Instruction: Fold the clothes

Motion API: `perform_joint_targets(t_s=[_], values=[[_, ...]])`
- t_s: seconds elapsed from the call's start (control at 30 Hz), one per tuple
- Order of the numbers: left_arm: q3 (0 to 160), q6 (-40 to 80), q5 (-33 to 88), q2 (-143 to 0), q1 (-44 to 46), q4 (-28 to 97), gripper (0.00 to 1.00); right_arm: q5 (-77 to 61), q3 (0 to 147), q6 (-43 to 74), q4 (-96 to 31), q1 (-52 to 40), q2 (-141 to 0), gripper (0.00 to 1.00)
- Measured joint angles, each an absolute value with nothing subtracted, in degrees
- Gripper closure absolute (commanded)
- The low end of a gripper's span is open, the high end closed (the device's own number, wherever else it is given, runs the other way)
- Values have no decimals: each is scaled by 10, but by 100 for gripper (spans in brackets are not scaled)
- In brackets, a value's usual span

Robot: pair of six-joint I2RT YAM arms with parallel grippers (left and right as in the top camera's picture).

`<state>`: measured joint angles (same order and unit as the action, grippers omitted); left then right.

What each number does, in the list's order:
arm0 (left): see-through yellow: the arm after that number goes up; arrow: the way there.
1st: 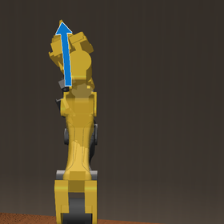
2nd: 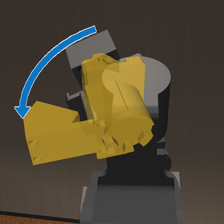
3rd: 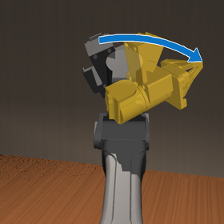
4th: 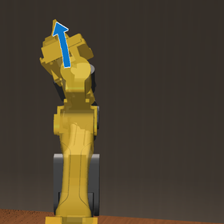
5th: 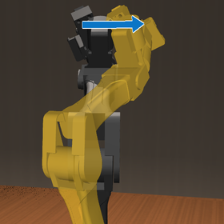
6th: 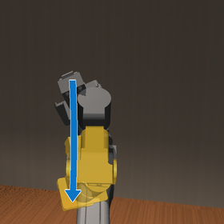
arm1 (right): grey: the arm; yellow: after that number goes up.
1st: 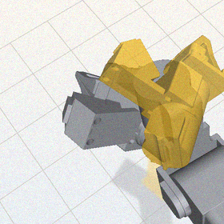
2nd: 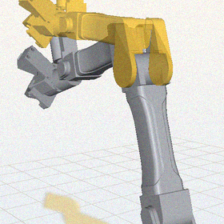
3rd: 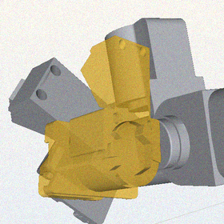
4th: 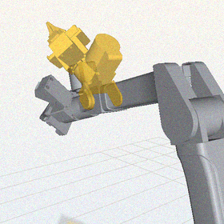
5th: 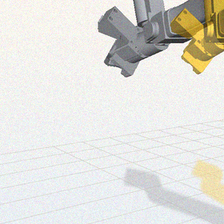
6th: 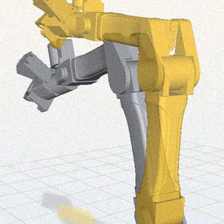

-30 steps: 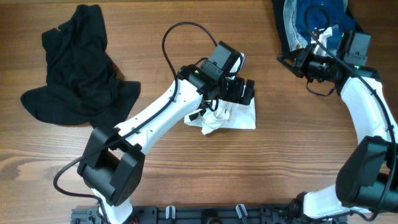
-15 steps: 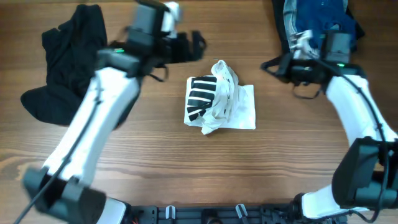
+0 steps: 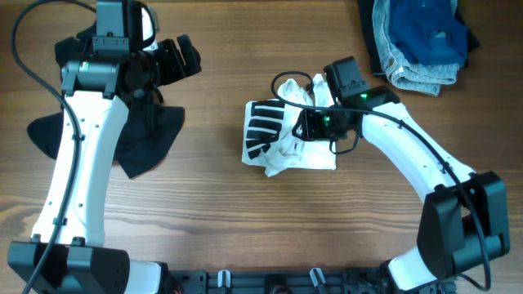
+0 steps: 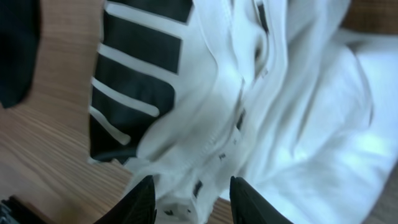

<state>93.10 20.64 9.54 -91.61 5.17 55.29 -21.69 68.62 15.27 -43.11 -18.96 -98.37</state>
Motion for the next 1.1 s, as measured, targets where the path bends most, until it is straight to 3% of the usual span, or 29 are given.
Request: perform_joint_targets(t_s=[0.23,0.5,0.63,0.8,0.9,0.97,1.1], values=[[931,205,86,-916,52,555,0,-204,681,171,-460,-192,-984,69],[931,205,84,-916,52,561,0,-203,653,188,-420,-220,-984,72],[931,205,81,-916,52,564,0,-203,649,194,-408,-232,-989,80],[931,205,79,-916,52,570,0,-203,649,197,-407,-234,-1006,81],[931,205,77,-916,52,571,0,-203,649,197,-407,-234,-1016,86],[931,205,75,-916,52,571,0,-203,649,197,-407,-234,-1019,95],[931,205,73,-916,52,573,0,-196,649,199,-407,-234,-1021,96]])
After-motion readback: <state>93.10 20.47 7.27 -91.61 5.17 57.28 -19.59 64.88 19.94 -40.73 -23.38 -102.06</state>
